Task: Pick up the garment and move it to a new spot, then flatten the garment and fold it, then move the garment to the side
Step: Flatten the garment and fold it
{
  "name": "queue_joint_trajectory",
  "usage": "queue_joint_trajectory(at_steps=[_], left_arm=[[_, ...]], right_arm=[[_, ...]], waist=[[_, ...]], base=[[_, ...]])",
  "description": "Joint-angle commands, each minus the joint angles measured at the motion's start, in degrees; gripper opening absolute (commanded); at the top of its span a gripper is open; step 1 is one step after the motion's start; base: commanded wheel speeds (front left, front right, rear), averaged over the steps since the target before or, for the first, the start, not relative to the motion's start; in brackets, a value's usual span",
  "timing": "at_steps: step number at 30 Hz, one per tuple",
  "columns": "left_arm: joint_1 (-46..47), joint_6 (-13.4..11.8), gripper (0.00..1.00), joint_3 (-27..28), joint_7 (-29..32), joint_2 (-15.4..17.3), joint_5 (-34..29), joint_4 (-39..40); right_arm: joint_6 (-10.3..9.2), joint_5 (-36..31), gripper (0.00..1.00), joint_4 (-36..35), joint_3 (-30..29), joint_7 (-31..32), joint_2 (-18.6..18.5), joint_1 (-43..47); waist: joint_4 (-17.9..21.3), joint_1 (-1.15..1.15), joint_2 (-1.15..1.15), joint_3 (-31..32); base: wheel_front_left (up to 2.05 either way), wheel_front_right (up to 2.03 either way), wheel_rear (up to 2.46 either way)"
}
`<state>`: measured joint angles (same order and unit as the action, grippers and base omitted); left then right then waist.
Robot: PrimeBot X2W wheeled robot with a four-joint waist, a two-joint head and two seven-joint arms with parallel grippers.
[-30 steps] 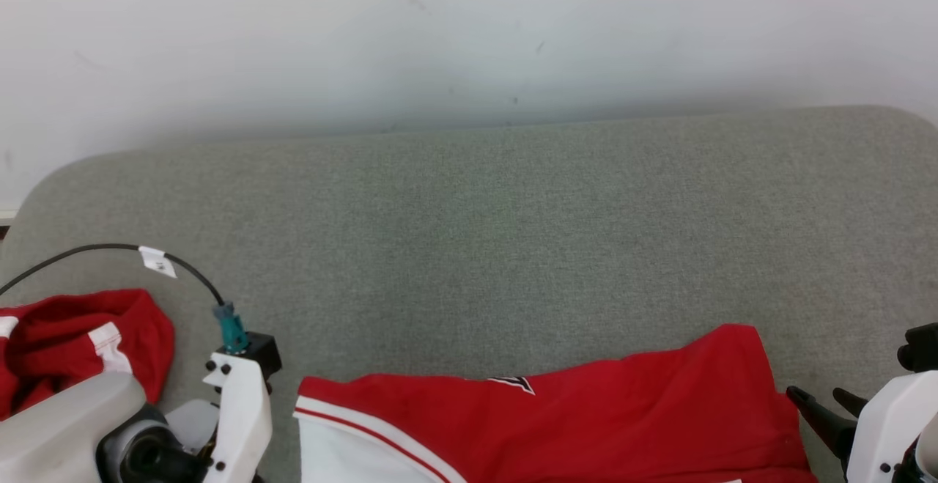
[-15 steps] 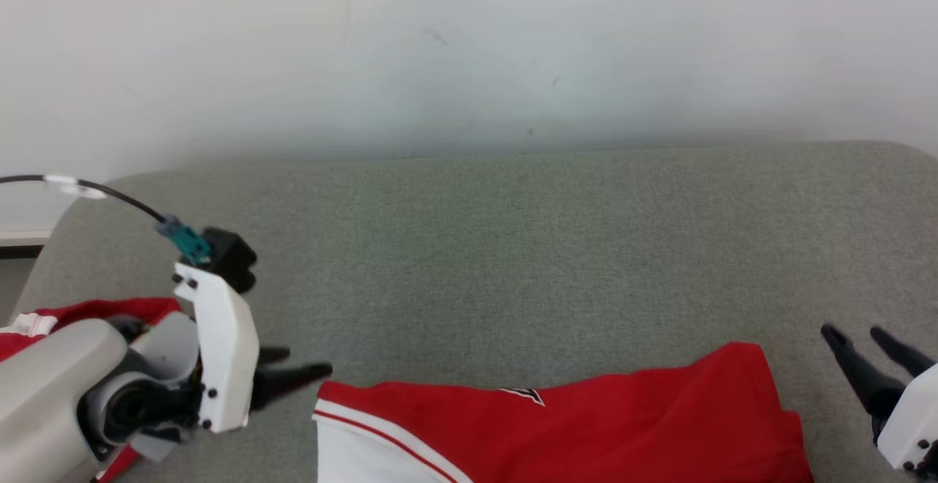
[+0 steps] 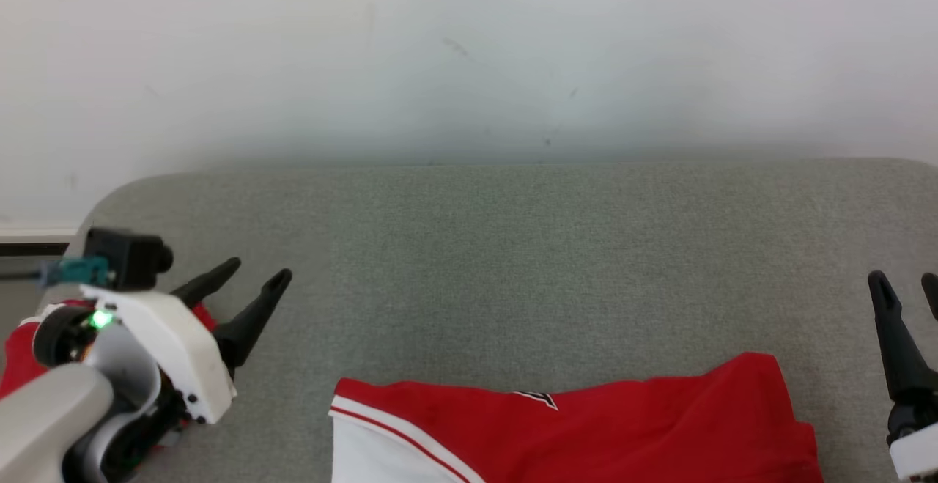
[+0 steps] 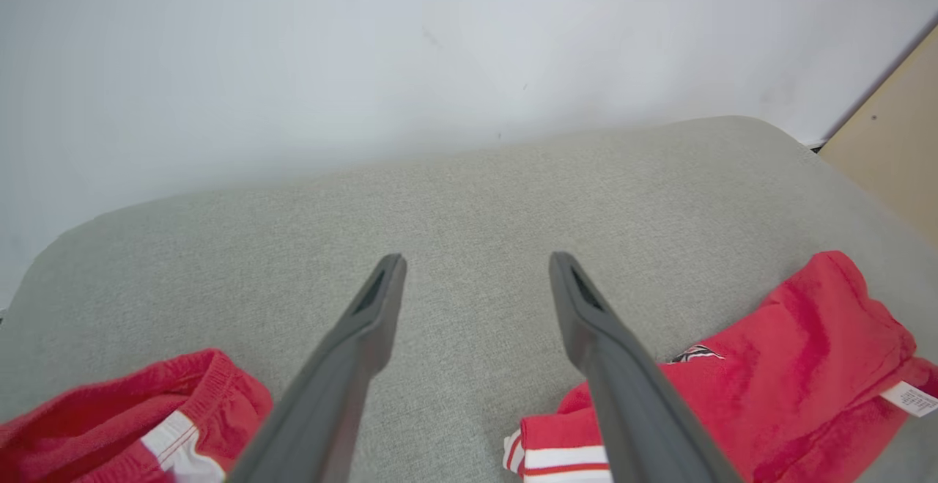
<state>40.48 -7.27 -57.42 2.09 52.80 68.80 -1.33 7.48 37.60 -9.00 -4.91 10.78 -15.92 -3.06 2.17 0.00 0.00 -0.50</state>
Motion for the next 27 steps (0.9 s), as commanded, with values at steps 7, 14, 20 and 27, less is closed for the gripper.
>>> queue_joint_trajectory(at_steps=[7, 14, 20, 27], left_arm=[[-9.91, -7.91, 1.00, 3.47, -15.34, -0.91, -2.39, 4.93], [-21.91, -10.96, 1.00, 17.76, -17.17, -9.50, -9.84, 7.21], [-33.10, -8.67, 1.00, 28.80, -17.21, -18.51, -20.41, 6.89], [-40.27, -5.55, 1.00, 38.22, -17.22, -28.47, -30.34, 7.51]], right_arm=[[0.00, 1.63, 1.00, -0.20, -1.03, -9.38, 3.79, 7.42], [0.00, 1.28, 1.00, 1.80, -0.60, -14.73, 5.11, 11.35], [0.00, -2.10, 1.00, 4.78, 0.41, -18.86, 5.86, 12.10], [0.00, -4.43, 1.00, 7.54, 0.97, -21.02, 6.76, 12.58]], waist=[[-0.63, 0.00, 0.00, 0.04], [-1.10, 0.00, 0.00, -0.23], [-0.83, 0.00, 0.00, -0.49], [-0.14, 0.00, 0.00, -1.82]], base=[[0.00, 0.00, 0.00], [0.00, 0.00, 0.00], [0.00, 0.00, 0.00], [0.00, 0.00, 0.00]])
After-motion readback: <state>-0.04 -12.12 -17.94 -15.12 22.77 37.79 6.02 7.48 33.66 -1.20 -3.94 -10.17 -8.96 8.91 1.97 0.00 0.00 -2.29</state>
